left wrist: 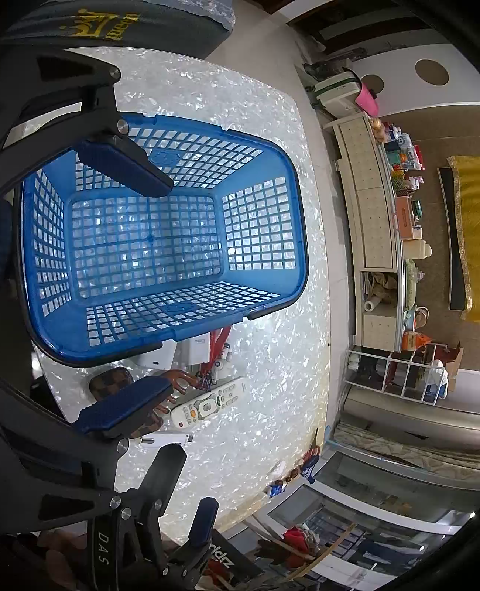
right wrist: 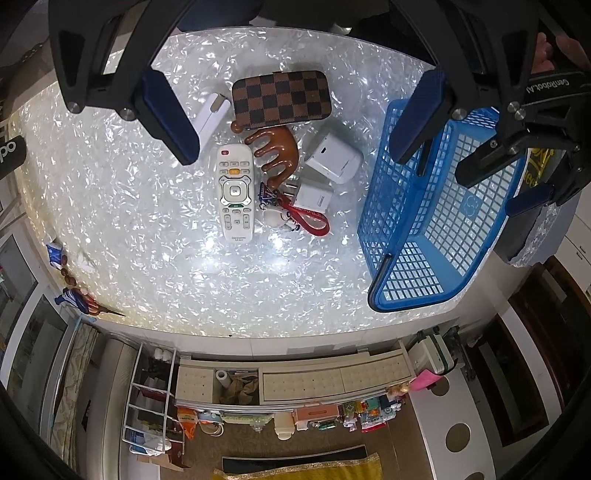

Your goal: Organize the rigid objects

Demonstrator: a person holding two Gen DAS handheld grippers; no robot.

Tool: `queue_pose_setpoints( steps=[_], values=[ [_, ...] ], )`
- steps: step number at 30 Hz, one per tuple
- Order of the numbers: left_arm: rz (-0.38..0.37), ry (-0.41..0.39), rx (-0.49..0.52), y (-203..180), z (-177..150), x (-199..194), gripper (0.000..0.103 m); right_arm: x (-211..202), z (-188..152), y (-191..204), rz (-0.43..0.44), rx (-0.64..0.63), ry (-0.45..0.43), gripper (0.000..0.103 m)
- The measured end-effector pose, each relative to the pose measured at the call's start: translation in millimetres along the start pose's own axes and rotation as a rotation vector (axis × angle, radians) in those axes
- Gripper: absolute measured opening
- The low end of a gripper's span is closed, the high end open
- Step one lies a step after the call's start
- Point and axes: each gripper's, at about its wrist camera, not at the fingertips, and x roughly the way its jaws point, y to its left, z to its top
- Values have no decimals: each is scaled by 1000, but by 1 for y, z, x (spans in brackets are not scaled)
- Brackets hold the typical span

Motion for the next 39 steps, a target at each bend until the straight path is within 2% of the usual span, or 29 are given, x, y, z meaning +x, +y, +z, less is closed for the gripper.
queue_pose_setpoints(
  steps=[27, 39],
  values=[
    [6, 35, -31, 9, 2, 0, 99, -3, -1, -5, 3, 26, -8, 103],
    [11, 52, -30, 21, 4, -6, 99, 2, -9, -16, 9, 51, 17, 103]
  ],
)
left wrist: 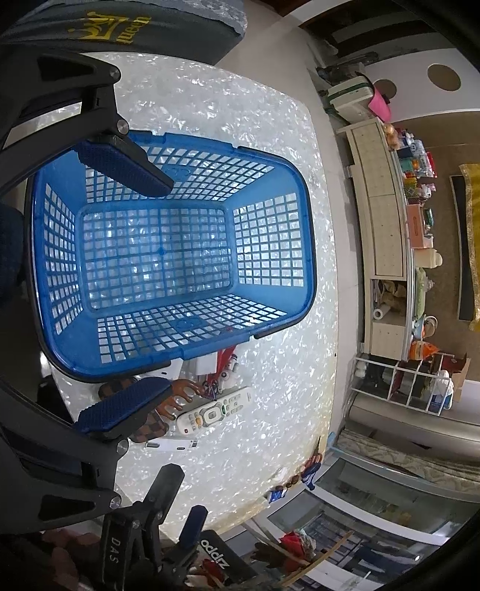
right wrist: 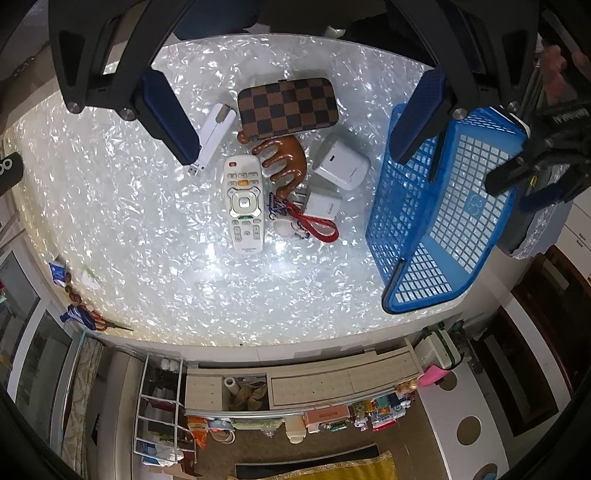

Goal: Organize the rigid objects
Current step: 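Grasp the blue basket rim with the left tool while the right tool approaches the WiFi dongle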

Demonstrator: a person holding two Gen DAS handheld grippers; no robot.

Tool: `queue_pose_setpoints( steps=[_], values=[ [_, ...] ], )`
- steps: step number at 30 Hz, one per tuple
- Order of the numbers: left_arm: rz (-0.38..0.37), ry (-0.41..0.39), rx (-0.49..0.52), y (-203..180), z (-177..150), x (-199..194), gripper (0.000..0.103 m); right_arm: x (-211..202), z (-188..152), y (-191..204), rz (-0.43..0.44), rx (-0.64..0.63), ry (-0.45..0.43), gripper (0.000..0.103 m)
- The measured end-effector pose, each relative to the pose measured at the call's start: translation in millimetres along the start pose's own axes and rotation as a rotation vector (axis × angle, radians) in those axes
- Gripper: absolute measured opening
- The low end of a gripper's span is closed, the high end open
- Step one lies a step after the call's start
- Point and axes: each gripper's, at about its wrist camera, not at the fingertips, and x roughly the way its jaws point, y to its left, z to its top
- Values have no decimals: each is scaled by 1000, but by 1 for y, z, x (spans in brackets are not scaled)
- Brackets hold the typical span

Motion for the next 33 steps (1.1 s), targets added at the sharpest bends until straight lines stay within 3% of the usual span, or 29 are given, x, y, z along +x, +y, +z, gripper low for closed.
queue_pose_setpoints(
  steps=[18, 28, 33],
  values=[
    [96, 108, 8, 61, 0, 3, 98, 28, -6, -44, -9, 77, 98, 103],
    [97, 191, -24, 90, -4, 23, 94, 41, -12, -66, -13, 130, 153, 103],
    [116, 246, -19, 98, -10, 36, 79, 48, -13, -77, -26, 137, 181, 103]
  ],
)
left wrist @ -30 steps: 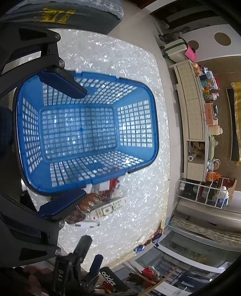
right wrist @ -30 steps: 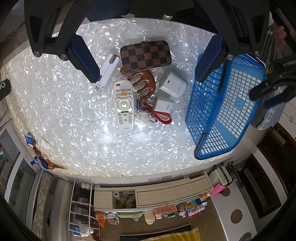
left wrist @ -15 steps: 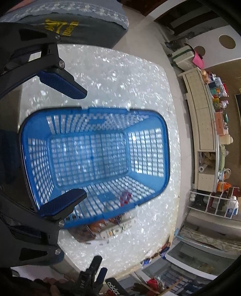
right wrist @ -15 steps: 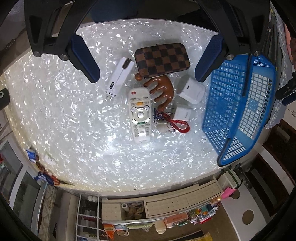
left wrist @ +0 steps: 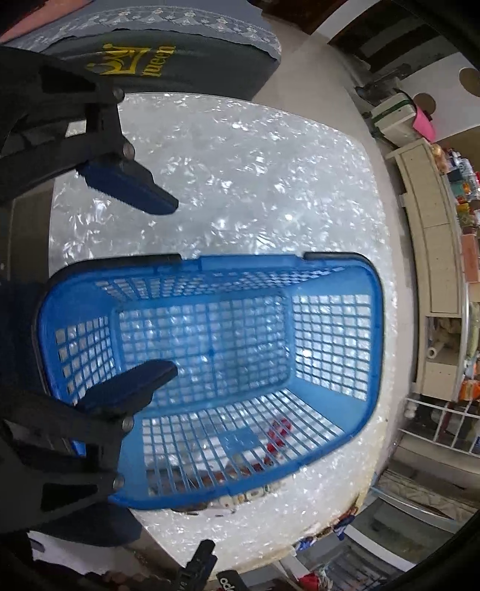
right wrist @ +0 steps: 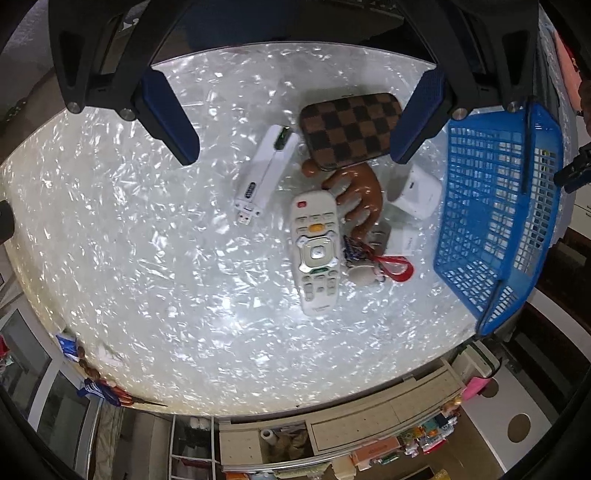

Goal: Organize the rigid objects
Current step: 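Grasp the blue basket rim with the left tool while the right tool approaches the WiFi dongle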

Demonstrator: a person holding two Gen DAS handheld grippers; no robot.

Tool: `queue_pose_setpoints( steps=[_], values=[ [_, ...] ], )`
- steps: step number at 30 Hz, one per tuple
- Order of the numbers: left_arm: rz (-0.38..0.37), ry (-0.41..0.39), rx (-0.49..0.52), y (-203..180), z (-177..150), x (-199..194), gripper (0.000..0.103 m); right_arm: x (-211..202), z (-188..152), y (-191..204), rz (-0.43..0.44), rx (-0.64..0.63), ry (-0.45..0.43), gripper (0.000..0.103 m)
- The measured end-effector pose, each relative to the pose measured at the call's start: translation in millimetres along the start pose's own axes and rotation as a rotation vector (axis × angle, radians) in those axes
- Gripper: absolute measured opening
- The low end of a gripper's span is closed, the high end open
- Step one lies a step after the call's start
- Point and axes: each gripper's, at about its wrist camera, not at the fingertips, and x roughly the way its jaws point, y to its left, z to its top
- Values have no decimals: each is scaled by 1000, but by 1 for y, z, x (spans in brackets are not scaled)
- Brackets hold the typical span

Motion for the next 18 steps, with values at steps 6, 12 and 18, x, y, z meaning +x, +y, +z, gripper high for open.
queue_pose_setpoints(
  steps=[6, 12, 18],
  values=[
    [-3, 51, -13, 10, 0, 9, 63, 14, 3, -13, -37, 1, 44, 103],
    [-8, 102, -29, 18, 4, 24, 52, 37, 3, -21, -69, 24, 99, 103],
    [-20, 135, -33, 20, 7, 36, 46, 55, 8, -29, -95, 60, 138, 103]
  ],
)
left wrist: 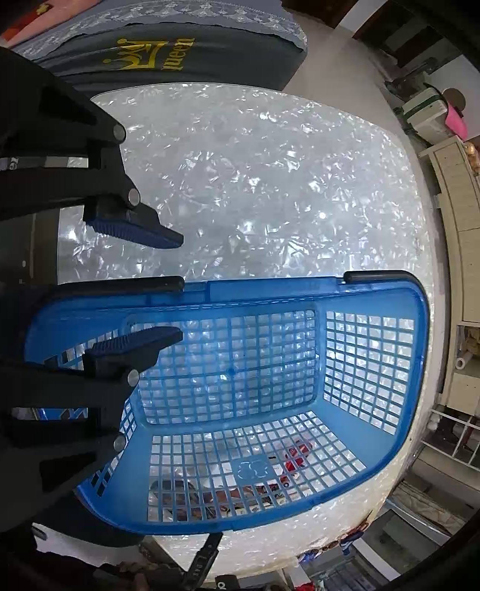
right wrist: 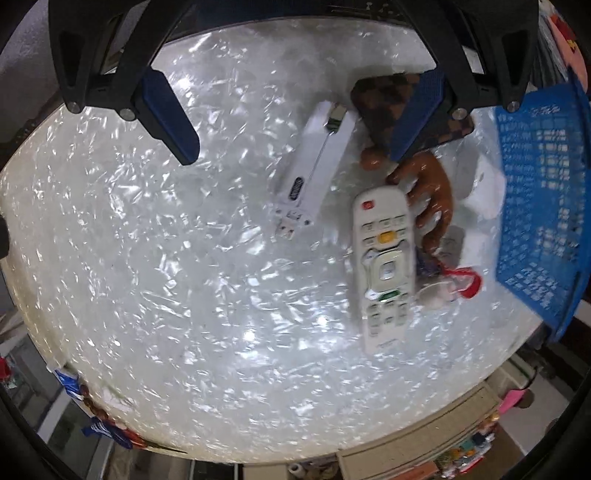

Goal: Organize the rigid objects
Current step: 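Grasp the blue basket rim with the left tool while the right tool approaches the WiFi dongle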

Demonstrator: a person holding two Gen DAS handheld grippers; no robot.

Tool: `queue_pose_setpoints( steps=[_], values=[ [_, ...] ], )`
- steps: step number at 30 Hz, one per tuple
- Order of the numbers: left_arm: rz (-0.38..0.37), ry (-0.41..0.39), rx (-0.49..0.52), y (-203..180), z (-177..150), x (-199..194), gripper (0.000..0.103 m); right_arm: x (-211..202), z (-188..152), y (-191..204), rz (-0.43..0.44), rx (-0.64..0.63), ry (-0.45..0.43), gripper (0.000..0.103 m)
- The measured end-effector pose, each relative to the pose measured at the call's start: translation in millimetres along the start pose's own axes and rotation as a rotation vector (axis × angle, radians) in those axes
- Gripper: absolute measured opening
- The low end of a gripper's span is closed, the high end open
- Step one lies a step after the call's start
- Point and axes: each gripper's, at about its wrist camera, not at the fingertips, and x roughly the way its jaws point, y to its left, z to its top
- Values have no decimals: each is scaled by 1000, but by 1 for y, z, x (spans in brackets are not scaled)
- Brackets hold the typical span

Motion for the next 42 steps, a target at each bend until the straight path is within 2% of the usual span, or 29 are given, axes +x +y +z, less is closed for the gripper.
queue_pose_setpoints(
  steps=[4, 7, 9, 13, 18, 20, 25, 28, 31, 33, 35, 38, 42],
  values=[
    [-5, 27, -18, 1, 1, 5, 39, 13, 10, -9, -10, 42, 34, 103],
    [-5, 37, -21, -2, 1, 5, 39, 24, 20, -15, 11, 67, 67, 101],
    [-6, 40, -23, -3, 2, 6, 39, 28, 22, -19, 15, 76, 71, 95],
    [-10, 48, -19, -3, 1, 7, 39, 39, 24, -20, 32, 87, 101, 93],
    [13, 51, -12, 0, 1, 3, 38, 43, 21, -11, -15, 66, 94, 91],
    [8, 57, -13, 1, 1, 3, 32, 44, 21, -5, -39, 48, 99, 90],
    [-12, 68, -9, 1, -2, 4, 27, 45, 4, 27, -88, 2, 93, 86],
    [-18, 73, -1, -1, -4, 4, 23, 50, -4, 33, -96, -21, 81, 79],
    [-10, 72, 12, -6, -5, 2, 23, 45, -13, 36, -94, -40, 66, 68],
    [-8, 72, 21, -9, -6, -1, 18, 37, -19, 34, -91, -51, 55, 55],
    [2, 70, 23, -10, -6, -2, 16, 29, -22, 35, -92, -59, 50, 50],
    [-18, 66, 7, -8, -7, -3, 15, 26, -26, 33, -83, -55, 30, 28],
    [-23, 55, 3, -8, -9, -4, 15, 18, -31, 27, -63, -55, 38, 28]
  ],
)
